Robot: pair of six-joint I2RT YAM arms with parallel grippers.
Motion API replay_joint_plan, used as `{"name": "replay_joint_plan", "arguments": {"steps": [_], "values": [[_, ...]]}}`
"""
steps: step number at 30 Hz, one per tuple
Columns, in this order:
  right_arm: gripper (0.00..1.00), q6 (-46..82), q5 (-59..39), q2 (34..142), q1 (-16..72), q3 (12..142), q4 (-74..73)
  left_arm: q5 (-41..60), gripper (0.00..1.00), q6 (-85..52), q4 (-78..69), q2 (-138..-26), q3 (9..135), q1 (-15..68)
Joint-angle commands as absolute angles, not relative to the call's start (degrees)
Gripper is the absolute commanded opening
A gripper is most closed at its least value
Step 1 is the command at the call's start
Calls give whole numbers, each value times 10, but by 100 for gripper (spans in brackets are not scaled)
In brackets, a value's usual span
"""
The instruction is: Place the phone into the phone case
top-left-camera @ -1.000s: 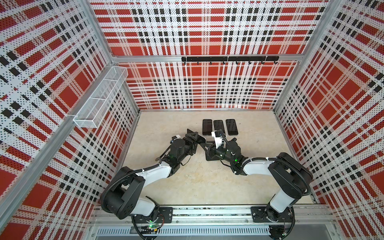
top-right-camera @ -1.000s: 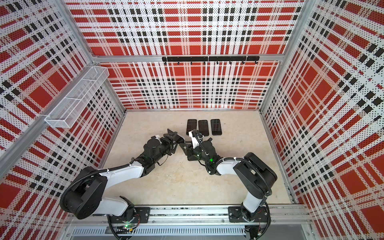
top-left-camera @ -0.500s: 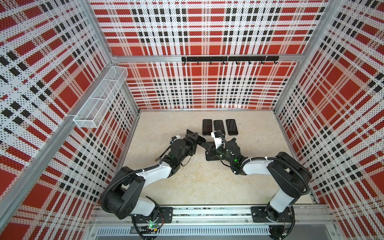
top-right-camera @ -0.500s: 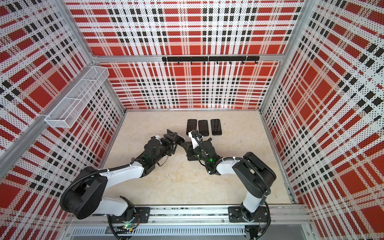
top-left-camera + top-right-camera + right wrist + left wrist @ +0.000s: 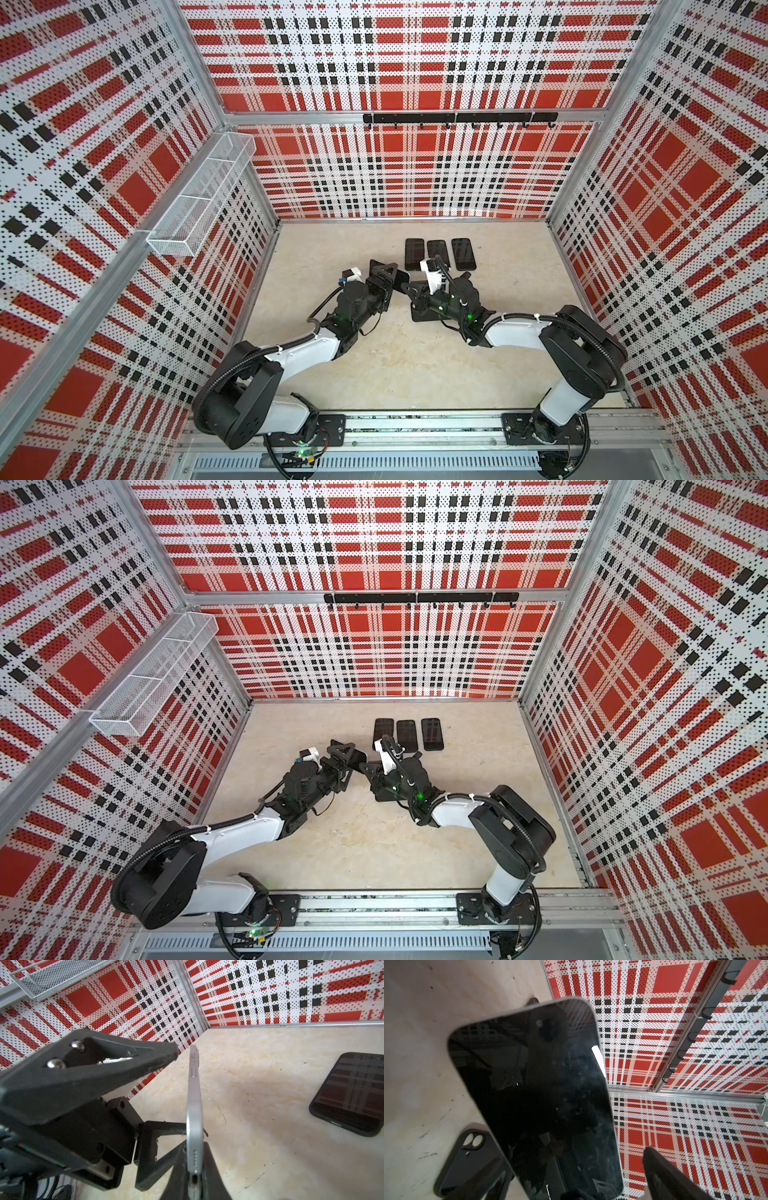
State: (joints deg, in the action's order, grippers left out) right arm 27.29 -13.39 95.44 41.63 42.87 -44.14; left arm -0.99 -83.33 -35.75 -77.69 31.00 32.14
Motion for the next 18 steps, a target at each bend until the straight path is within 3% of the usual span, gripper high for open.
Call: {"name": "replay_joint_plan", "arguments": {"steps": [1,11,18], "values": [[0,270,-125,917,405,455,-396,8,98,-760,-364,-757,312,310],[0,263,-113,823,340,525,-141,29,98,-566,-194,-737,368,270],[0,269,-250,823,239,618,105,33,97,-392,-2,-791,511,264]]}}
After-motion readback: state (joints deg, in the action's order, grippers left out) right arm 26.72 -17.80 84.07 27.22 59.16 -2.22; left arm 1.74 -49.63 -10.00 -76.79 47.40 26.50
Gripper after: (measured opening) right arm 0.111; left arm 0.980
